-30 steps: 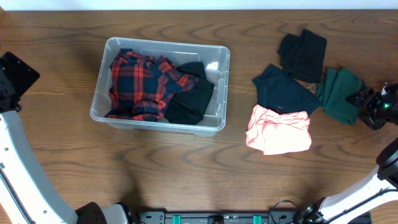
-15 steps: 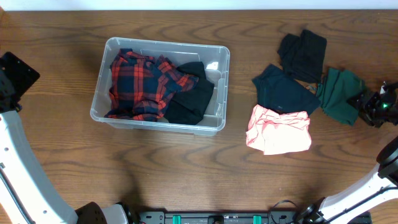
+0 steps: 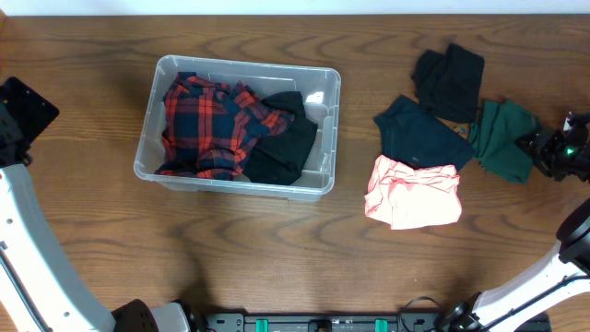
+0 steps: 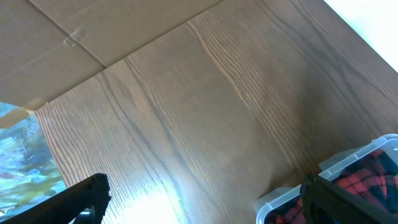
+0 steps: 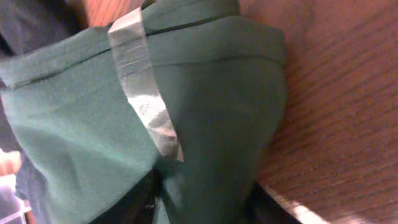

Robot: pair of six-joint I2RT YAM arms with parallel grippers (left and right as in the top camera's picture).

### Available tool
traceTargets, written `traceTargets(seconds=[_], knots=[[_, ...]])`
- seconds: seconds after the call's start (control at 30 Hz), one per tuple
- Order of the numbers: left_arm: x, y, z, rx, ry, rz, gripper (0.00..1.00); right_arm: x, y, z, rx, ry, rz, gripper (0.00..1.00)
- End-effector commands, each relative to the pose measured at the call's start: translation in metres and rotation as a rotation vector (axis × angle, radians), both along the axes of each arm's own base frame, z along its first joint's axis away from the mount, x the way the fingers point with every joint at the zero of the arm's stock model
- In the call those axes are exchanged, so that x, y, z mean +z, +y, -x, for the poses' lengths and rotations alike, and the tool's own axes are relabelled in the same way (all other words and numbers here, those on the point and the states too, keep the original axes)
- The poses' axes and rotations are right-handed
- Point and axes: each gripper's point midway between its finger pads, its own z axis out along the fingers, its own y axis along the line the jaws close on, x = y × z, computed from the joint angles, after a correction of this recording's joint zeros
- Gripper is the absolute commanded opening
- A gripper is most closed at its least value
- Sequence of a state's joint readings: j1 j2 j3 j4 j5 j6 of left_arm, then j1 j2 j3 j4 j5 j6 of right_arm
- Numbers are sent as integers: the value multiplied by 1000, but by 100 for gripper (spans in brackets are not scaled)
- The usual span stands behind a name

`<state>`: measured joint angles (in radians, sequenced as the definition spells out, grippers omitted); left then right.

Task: Pack container
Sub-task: 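Lift the green garment with the right gripper and carry it into the bin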

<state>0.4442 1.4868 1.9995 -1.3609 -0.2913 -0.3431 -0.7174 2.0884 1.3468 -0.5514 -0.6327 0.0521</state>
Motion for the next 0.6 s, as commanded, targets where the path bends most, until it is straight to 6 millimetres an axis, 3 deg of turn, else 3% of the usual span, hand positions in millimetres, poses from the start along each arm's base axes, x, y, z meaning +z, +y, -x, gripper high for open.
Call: traceTargets(seconds=[0.0, 0.07, 0.23, 0.3, 0.4, 0.57], knots=[[1, 3, 1, 12, 1, -6, 98, -16, 12, 1, 12, 27, -50, 15], [1, 3, 1, 12, 1, -6, 98, -14, 15, 2, -4, 34, -78, 2], [1, 3, 1, 12, 1, -6, 98, 22, 22, -1, -42, 5, -153, 1], [1, 3, 1, 12, 1, -6, 98, 55, 29, -7, -30, -50, -165, 1], [1, 3, 1, 12, 1, -6, 98, 122, 53, -17, 34, -188, -158, 1], [1, 3, 1, 12, 1, -6, 98, 232, 127, -28, 197, -425, -71, 1]])
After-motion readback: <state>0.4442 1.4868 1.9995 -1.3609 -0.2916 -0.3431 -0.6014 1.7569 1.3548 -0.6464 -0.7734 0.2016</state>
